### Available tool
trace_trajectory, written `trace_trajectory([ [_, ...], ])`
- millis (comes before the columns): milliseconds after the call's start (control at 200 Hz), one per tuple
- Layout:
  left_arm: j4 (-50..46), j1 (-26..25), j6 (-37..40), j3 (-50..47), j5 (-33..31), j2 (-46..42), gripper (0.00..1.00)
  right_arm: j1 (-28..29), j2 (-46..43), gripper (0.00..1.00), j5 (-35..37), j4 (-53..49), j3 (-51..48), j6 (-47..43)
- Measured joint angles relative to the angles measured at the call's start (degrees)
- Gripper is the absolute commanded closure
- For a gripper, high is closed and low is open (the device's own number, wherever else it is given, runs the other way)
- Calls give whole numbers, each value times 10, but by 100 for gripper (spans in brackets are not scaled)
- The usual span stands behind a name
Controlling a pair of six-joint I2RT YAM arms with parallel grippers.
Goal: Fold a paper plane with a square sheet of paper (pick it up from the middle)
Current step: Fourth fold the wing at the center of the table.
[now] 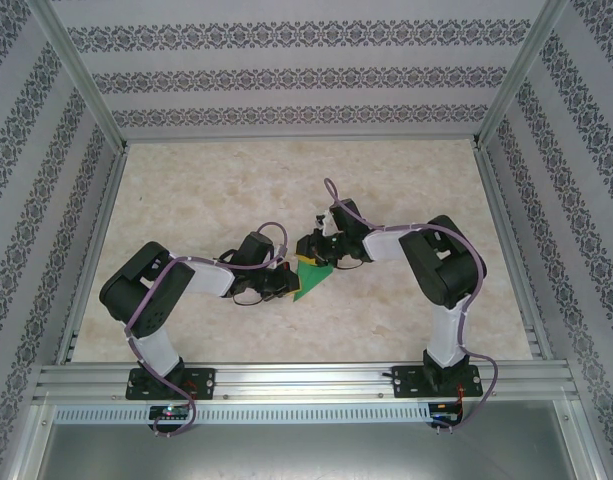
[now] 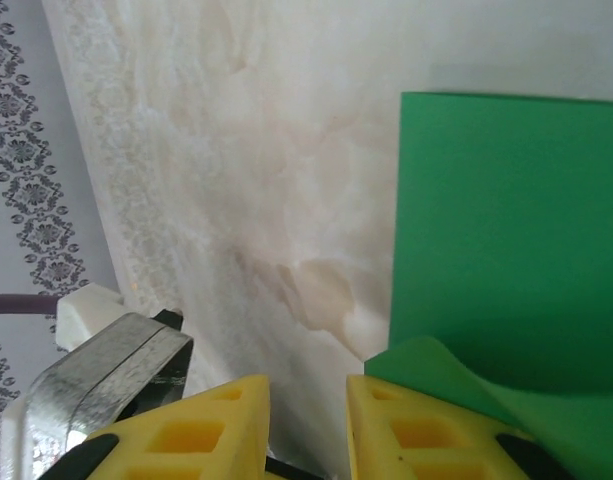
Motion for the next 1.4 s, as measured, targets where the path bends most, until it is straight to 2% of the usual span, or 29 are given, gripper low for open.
trace_trajectory([
  [200, 0, 0, 0, 0, 0, 0, 100, 0, 10, 74, 0, 2, 0, -1],
  [340, 0, 0, 0, 0, 0, 0, 88, 0, 16, 76, -4, -2, 5, -12],
  [450, -1, 0, 2, 1, 0, -4, 84, 0, 19, 76, -10, -2, 7, -17],
  [545, -9, -1, 9, 4, -2, -6, 84, 0, 19, 77, -9, -4, 7, -25],
  [874, -31, -1, 32, 5, -15, -11, 100, 0, 19, 78, -8, -7, 6, -33],
  [944, -31, -1, 32, 5, -16, -12, 98, 0, 19, 78, -8, -7, 6, -33],
  [1049, -31, -2, 32, 1, -22, -16, 88, 0, 19, 78, -8, -7, 6, -35],
  [1144, -36, -2, 33, -7, -32, -31, 84, 0, 19, 78, -8, -7, 6, -38],
  [1344, -60, -8, 40, -9, -45, -45, 84, 0, 19, 78, -8, -7, 6, -39],
  [1404, -63, -10, 44, -9, -48, -46, 87, 0, 19, 78, -8, -7, 6, -39],
])
